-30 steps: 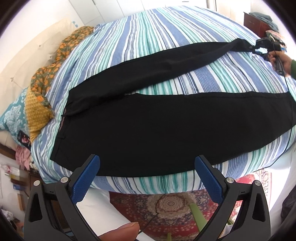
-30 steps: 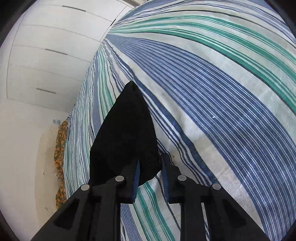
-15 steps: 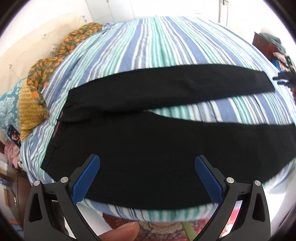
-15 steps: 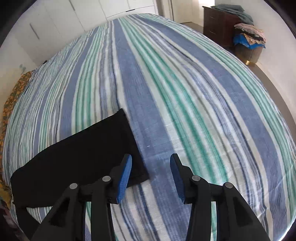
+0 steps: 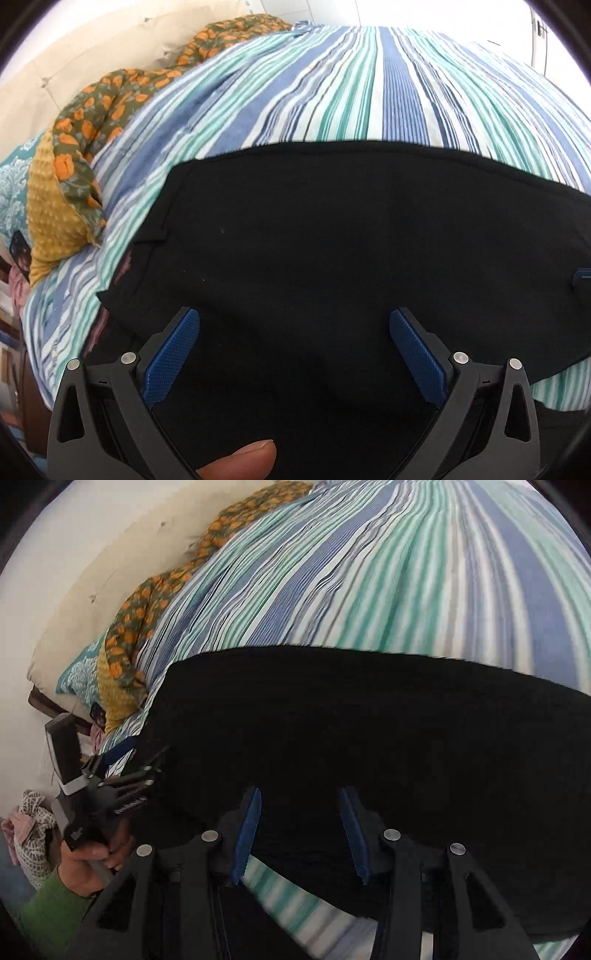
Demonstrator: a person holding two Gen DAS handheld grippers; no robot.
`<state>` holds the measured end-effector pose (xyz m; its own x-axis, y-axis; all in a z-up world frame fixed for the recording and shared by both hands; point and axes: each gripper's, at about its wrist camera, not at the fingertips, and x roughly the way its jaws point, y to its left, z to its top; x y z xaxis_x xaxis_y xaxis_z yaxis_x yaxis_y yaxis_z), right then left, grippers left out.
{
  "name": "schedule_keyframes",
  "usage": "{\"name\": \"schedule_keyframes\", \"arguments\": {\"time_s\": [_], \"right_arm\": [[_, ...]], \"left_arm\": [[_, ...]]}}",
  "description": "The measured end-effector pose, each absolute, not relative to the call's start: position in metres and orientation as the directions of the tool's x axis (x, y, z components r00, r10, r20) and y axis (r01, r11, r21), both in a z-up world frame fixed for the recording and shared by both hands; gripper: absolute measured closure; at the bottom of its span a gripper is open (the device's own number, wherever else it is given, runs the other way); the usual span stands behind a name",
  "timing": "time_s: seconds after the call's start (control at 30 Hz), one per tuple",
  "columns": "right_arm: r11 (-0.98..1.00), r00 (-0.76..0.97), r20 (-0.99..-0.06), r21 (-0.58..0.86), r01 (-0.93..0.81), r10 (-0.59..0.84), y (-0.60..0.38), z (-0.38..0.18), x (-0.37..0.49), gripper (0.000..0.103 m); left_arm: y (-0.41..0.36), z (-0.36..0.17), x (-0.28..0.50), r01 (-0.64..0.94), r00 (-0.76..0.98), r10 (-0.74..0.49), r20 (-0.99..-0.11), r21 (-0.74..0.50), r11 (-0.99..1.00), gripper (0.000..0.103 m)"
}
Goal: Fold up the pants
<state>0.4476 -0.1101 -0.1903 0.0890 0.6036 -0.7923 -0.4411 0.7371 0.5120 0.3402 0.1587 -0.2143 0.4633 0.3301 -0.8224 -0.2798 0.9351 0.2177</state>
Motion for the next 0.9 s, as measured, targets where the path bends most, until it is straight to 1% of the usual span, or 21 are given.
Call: {"name": "schedule_keyframes", "arguments": {"time_s": [0.07,0.13,0.23,0.33,0.37,0.43,0.47,0.5,0.57,0.63,0.7,0.73,0.77,0.8,0.83,0.9], "right_arm": [[0.753,0.042,-0.821,0.499,-0.43,0.569,-0.093,-0.209,0.453,0.058],[0.773,0.053,-0.83,0.491,-0.402,0.555,-0.113,-0.215,0.454,0.058],[0.842,0.153,-0.847,0.453,-0.293,0.509,-0.19,-0.209,0.464,0.058],[0.91,0.251,-0.875,0.4,-0.111,0.415,-0.305,-0.206,0.469,0.058],[0.932,0.281,-0.89,0.357,-0.059,0.359,-0.341,-0.204,0.467,0.058],[0.987,0.334,-0.931,0.162,0.016,0.147,-0.402,-0.193,0.453,0.058],[0.996,0.347,-0.936,0.076,0.051,0.054,-0.423,-0.185,0.441,0.058],[0.996,0.362,-0.932,0.039,0.081,0.007,-0.441,-0.175,0.426,0.057],[0.993,0.415,-0.909,0.08,0.088,0.037,-0.455,-0.15,0.386,0.057],[0.993,0.469,-0.878,0.118,0.019,0.096,-0.439,-0.125,0.337,0.052],[0.969,0.474,-0.846,0.232,-0.082,0.243,-0.409,-0.11,0.286,0.041],[0.945,0.457,-0.827,0.3,-0.133,0.327,-0.387,-0.109,0.261,0.038],[0.913,0.426,-0.808,0.365,-0.181,0.408,-0.365,-0.111,0.24,0.036],[0.879,0.384,-0.79,0.422,-0.224,0.477,-0.34,-0.118,0.221,0.036],[0.853,0.345,-0.781,0.458,-0.25,0.52,-0.32,-0.127,0.205,0.036],[0.829,0.279,-0.785,0.485,-0.277,0.553,-0.285,-0.154,0.186,0.036]], "left_arm": [[0.164,-0.213,0.335,-0.288,0.485,0.307,-0.819,0.183,0.94,0.0],[0.168,-0.209,0.331,-0.292,0.486,0.304,-0.819,0.176,0.94,0.0],[0.171,-0.204,0.321,-0.301,0.491,0.317,-0.811,0.184,0.936,0.001],[0.169,-0.193,0.3,-0.302,0.497,0.325,-0.805,0.19,0.934,0.001],[0.165,-0.188,0.29,-0.289,0.507,0.32,-0.8,0.192,0.938,0.001],[0.151,-0.178,0.265,-0.252,0.532,0.298,-0.793,0.188,0.949,0.001],[0.141,-0.175,0.251,-0.226,0.544,0.27,-0.794,0.171,0.959,0.001],[0.129,-0.173,0.236,-0.195,0.551,0.232,-0.801,0.146,0.97,0.001],[0.105,-0.171,0.209,-0.134,0.558,0.151,-0.816,0.091,0.987,0.001],[0.071,-0.174,0.185,-0.06,0.56,0.063,-0.826,0.036,0.998,0.001],[0.043,-0.178,0.169,0.006,0.553,0.004,-0.833,0.009,1.0,0.001],[0.028,-0.183,0.164,0.042,0.549,-0.019,-0.836,0.005,0.999,0.001],[0.017,-0.189,0.16,0.065,0.541,-0.022,-0.841,0.016,0.998,0.001],[0.009,-0.196,0.159,0.076,0.528,-0.013,-0.849,0.032,0.997,0.001],[0.004,-0.202,0.158,0.077,0.513,-0.008,-0.858,0.037,0.996,0.001],[0.003,-0.211,0.155,0.076,0.496,0.009,-0.869,0.054,0.996,0.001]]}}
